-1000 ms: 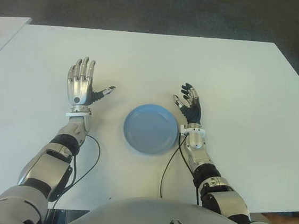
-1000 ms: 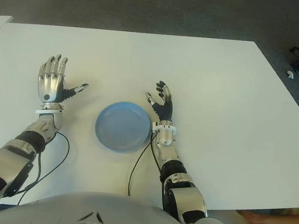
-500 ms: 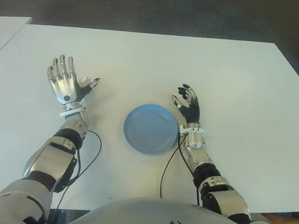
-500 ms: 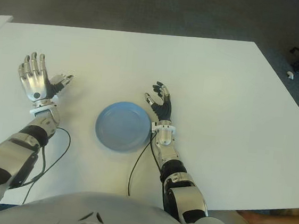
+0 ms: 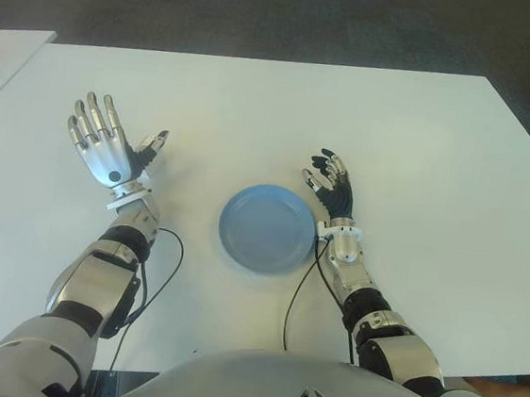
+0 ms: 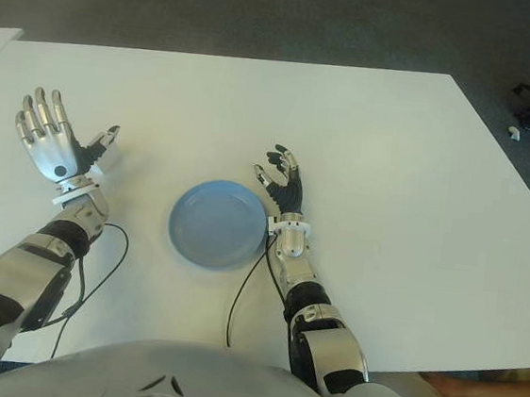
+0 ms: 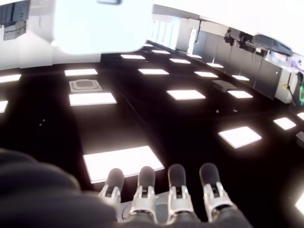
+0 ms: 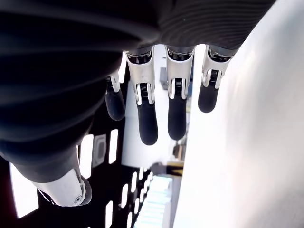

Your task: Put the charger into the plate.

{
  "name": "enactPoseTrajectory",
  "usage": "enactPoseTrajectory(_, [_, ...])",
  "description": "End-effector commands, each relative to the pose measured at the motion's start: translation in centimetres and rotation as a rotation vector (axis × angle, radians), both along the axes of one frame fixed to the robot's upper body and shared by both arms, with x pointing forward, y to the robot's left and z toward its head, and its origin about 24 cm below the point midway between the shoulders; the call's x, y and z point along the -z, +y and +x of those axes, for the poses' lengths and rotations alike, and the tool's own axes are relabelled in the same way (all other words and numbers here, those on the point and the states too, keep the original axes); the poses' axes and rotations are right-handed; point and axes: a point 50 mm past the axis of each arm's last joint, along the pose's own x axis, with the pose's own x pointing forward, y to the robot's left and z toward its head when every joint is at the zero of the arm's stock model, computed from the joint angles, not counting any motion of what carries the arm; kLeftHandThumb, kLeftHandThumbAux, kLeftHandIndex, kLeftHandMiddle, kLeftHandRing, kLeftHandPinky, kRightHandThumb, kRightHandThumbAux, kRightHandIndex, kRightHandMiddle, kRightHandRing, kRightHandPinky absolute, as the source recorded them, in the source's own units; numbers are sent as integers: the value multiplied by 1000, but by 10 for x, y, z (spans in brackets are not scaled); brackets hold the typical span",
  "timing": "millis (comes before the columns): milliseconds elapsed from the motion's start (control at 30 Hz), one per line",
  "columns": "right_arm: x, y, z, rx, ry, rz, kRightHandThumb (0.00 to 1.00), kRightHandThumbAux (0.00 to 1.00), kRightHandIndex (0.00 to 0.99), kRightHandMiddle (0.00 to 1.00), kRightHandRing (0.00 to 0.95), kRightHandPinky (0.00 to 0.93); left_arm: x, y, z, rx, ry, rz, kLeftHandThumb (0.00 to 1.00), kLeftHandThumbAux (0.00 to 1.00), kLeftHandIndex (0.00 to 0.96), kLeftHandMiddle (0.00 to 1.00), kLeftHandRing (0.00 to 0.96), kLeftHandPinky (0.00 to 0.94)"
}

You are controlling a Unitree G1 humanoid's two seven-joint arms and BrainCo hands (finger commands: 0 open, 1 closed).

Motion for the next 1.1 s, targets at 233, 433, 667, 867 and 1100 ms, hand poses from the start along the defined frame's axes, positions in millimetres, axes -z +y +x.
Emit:
enactPoseTrajectory(233, [54, -16, -51, 23, 236, -45, 285, 681, 176, 327, 287, 204, 5, -2, 3, -43, 56, -93, 230, 238, 0, 0, 0, 0])
enactPoseTrajectory(433, [54, -16, -50, 24, 233, -39, 291, 684, 184, 336, 295, 204, 17, -8, 8, -38, 226, -195, 222, 259, 4, 1, 0, 0])
enactPoseTrajectory(667, [54, -17, -51, 25, 235, -35, 304, 699, 185, 335, 295, 216, 23, -10, 13, 8, 339, -314, 210, 296, 33, 41, 5, 2])
enactPoseTrajectory(867, [53, -18, -51, 36, 227, -40, 331, 715, 191, 346, 300, 216, 29, -16, 12, 117, 377, -379, 187, 305, 99, 106, 88, 136])
enactPoseTrajectory(1100, [54, -19, -52, 36, 230, -46, 344, 719, 192, 350, 306, 239, 33, -19, 13, 186, 423, -432, 176, 294, 135, 282, 356, 476])
